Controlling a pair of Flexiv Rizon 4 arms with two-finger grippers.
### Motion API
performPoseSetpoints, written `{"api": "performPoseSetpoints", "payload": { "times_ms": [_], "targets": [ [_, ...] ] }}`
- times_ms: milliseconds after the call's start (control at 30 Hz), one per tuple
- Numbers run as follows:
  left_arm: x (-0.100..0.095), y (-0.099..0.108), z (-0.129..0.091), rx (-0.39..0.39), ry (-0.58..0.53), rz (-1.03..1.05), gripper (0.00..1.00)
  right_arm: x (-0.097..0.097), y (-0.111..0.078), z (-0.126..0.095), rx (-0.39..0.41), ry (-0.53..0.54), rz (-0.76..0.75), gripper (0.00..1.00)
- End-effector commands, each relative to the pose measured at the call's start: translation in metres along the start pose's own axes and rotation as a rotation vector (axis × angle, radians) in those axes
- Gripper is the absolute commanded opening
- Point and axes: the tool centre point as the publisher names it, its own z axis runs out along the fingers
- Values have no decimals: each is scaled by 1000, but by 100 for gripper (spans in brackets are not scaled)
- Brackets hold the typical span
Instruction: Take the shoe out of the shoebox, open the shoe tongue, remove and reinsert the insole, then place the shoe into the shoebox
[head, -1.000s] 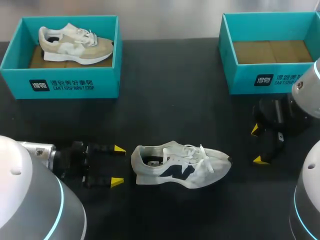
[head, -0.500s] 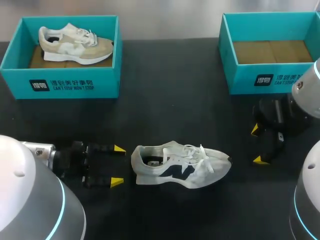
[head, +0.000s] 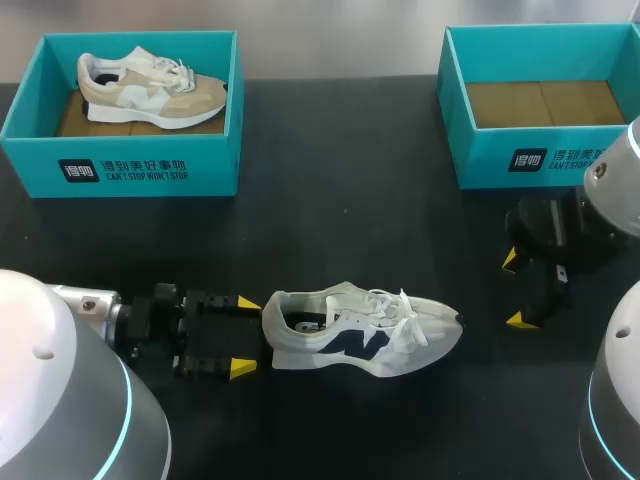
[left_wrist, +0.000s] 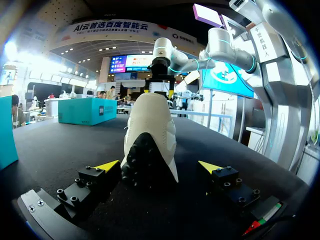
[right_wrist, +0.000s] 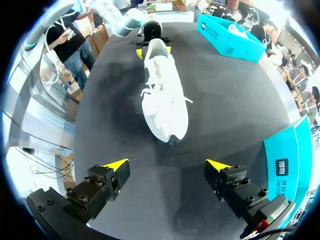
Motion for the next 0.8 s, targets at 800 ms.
{"api": "performPoseSetpoints", "payload": {
  "times_ms": [800],
  "targets": [
    [-15, 6, 36, 6, 32, -58, 100, 1, 0, 1, 2, -3, 1, 100]
  ]
}}
